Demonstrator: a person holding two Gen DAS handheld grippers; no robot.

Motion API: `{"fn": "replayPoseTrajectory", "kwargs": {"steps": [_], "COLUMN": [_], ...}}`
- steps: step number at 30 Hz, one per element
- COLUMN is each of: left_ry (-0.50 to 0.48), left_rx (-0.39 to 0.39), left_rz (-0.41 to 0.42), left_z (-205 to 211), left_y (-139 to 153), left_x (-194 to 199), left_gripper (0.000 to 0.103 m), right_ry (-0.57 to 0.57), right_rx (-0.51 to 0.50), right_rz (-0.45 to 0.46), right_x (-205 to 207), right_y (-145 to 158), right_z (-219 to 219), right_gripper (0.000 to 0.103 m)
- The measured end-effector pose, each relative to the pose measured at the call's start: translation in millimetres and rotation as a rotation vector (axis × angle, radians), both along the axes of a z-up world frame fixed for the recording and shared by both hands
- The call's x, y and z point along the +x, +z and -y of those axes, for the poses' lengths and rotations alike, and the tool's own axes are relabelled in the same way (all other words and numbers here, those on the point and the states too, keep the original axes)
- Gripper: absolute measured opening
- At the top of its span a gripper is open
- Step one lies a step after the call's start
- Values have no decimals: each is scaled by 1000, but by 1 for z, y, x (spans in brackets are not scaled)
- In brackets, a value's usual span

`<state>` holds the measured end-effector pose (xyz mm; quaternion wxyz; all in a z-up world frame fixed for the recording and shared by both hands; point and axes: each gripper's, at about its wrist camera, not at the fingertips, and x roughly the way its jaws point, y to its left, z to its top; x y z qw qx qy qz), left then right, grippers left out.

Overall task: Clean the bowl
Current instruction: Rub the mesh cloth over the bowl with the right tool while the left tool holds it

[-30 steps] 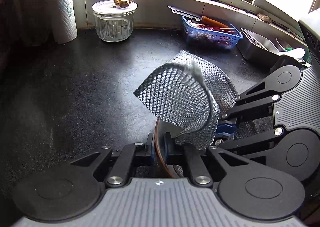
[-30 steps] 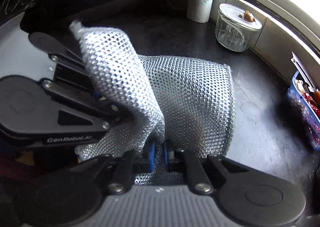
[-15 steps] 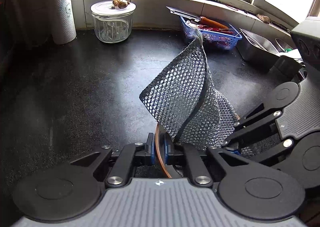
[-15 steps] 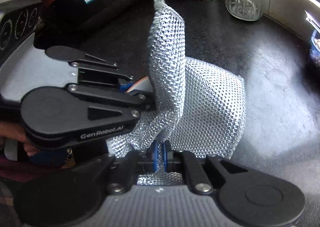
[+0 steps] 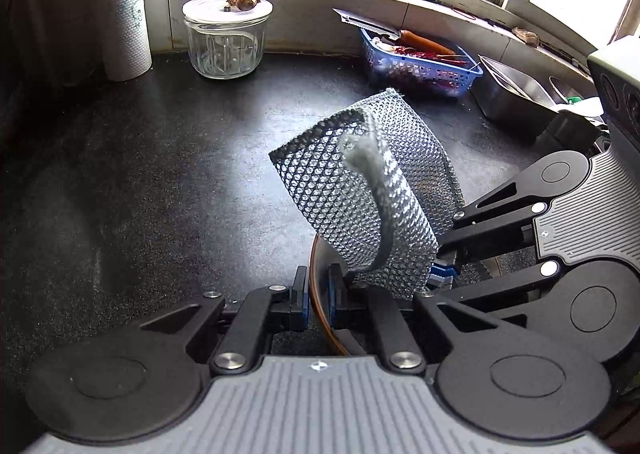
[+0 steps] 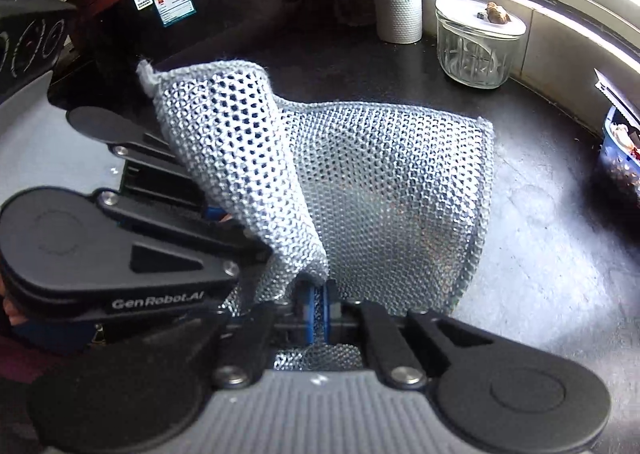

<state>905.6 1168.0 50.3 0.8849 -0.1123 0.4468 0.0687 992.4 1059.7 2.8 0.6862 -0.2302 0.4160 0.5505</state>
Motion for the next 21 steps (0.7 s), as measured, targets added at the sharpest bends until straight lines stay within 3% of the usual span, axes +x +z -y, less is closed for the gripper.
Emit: {"fn": "replayPoseTrajectory", "kwargs": {"steps": [7,13,18,21], "left_ry": [17,28,14,-6], "left_rx": [-17,-55,-59,-46], "left_rz": [-5,-10,-12,-5], "left_z": [-2,-8,-8,-7], "left_y": [0,0,-2,-2], "left_x": [2,5,3,1], "left_gripper": [8,8,9,9], "right_ry": [-50,-15,10,32], "right_rx": [-82,-151,-121,-110], "right_rz": [40,-5,-124,-130], "right_x": [5,1,5,5], "right_y": [3,4,8,7], "right_z": [6,8,14,13], "right_gripper": [2,5,5,5]}}
